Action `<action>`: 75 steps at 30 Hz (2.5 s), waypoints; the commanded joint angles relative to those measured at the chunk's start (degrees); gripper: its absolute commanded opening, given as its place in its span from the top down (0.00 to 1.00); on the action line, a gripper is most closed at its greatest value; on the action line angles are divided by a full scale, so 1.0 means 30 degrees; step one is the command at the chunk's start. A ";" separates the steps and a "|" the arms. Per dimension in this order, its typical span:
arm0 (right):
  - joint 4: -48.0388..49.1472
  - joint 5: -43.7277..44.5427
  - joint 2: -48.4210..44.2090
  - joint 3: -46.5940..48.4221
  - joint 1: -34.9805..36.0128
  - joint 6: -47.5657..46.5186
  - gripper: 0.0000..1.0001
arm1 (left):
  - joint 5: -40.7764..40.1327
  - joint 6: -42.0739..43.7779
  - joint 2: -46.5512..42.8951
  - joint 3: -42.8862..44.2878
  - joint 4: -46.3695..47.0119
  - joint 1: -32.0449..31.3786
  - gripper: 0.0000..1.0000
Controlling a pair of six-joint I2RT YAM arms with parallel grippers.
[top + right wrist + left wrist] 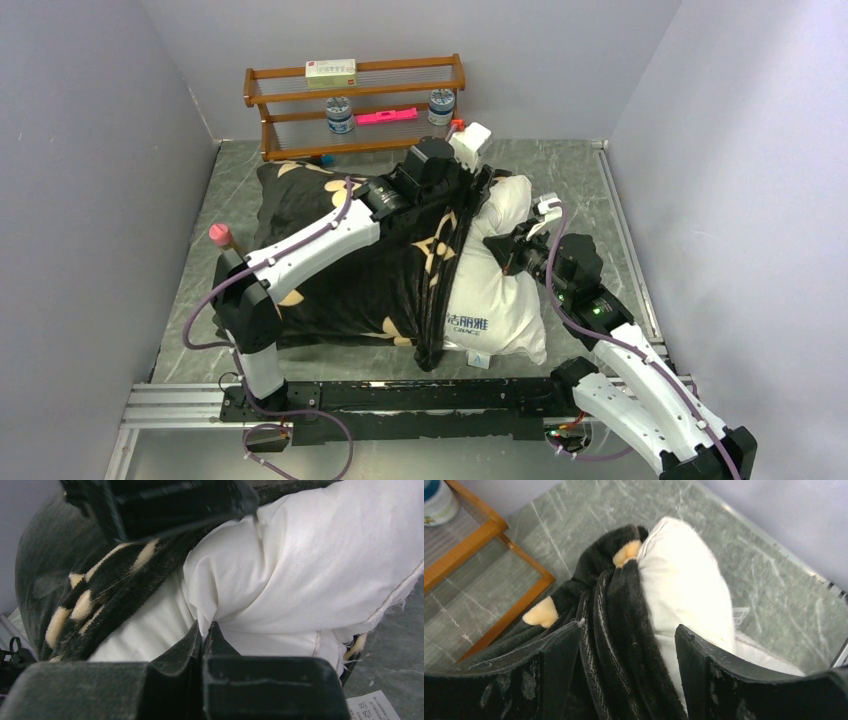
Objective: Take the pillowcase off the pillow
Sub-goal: Remove the pillow from the pillowcase.
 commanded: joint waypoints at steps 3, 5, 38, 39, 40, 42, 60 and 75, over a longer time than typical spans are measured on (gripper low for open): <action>-0.0629 -0.2481 -0.0373 0.0833 0.0366 -0.0426 1.00 | -0.0176 0.1066 0.1112 0.0599 -0.1090 -0.0062 0.32; -0.1003 -0.2012 -0.0379 0.1031 0.0367 -0.0683 1.00 | -0.1261 0.1637 0.1301 0.0870 -0.1496 -0.0045 0.37; -0.6642 1.1588 -0.4769 0.5671 0.0366 -0.2753 1.00 | -0.6727 0.3358 -0.5210 -0.4641 -0.2827 0.4352 0.95; -0.6617 1.0251 -0.4486 0.5835 0.0366 -0.2741 1.00 | -0.6032 0.3298 -0.5303 -0.4823 -0.2714 0.4354 0.95; -0.6628 0.9143 -0.4121 0.6006 0.0366 -0.2611 1.00 | -0.5242 0.3224 -0.5406 -0.4987 -0.2539 0.4354 0.95; -0.6597 0.7173 -0.3179 0.6329 0.0366 -0.2362 1.00 | -0.3468 0.2953 -0.5556 -0.5450 -0.2030 0.4330 0.95; -0.7934 0.5076 0.7404 1.2968 0.0307 0.0700 0.02 | 0.1467 0.3114 -0.9415 -1.0031 -0.0911 0.2346 0.95; -0.8187 0.3514 0.9904 1.2168 0.0087 0.1203 0.01 | 0.2423 0.3647 -1.1063 -1.1276 -0.0078 0.1693 0.95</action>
